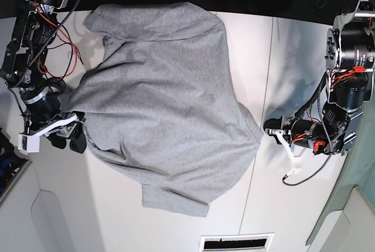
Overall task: Layout the t-shirt on the table in an organized manner, then fold the t-shirt properly
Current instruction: 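Drag the held shirt corner outward with the right gripper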
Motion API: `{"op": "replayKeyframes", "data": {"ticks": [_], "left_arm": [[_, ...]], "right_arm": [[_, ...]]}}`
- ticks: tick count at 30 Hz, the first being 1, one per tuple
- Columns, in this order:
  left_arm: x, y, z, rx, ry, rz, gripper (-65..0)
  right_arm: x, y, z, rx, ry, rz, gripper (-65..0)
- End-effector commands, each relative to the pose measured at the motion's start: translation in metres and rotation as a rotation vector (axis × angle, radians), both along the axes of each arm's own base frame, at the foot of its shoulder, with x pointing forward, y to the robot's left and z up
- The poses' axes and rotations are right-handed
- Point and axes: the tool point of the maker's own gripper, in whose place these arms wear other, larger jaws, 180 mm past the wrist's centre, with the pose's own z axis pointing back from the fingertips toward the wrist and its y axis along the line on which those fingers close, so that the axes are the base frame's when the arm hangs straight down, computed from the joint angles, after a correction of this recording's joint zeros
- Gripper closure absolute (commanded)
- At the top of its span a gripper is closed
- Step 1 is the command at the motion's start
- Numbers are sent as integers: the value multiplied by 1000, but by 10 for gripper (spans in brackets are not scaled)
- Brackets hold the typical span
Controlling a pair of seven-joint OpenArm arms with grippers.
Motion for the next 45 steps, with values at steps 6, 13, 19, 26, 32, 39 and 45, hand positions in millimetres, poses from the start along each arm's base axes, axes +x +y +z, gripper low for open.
{"op": "replayKeyframes", "data": {"ticks": [6,13,19,26,32,39,45], "left_arm": [[8,-30,24,-176,-25,-7,0],[-25,-49,-8,-218,32,10,0],[-47,-58,-34,-199,52,16,-17],[-53,-44,-47,-108,65,20,-192],[-51,-35,-49,-68,56,16,-192],[-51,-16,-48,-36,53,30,-192],[-51,-4,-46,-20,46,41,-192]], "right_arm": [[41,-27,-9,9,5,-112,-345],[74,-5,-70,6,160,-50,-344],[52,36,-112,-48,265,85,-181],[58,52,-95,-63,204,180,0],[84,18,-20,-71,49,113,0],[90,-31,67,-158,-95,38,0],[78,-29,52,-109,-42,57,-449]]}}
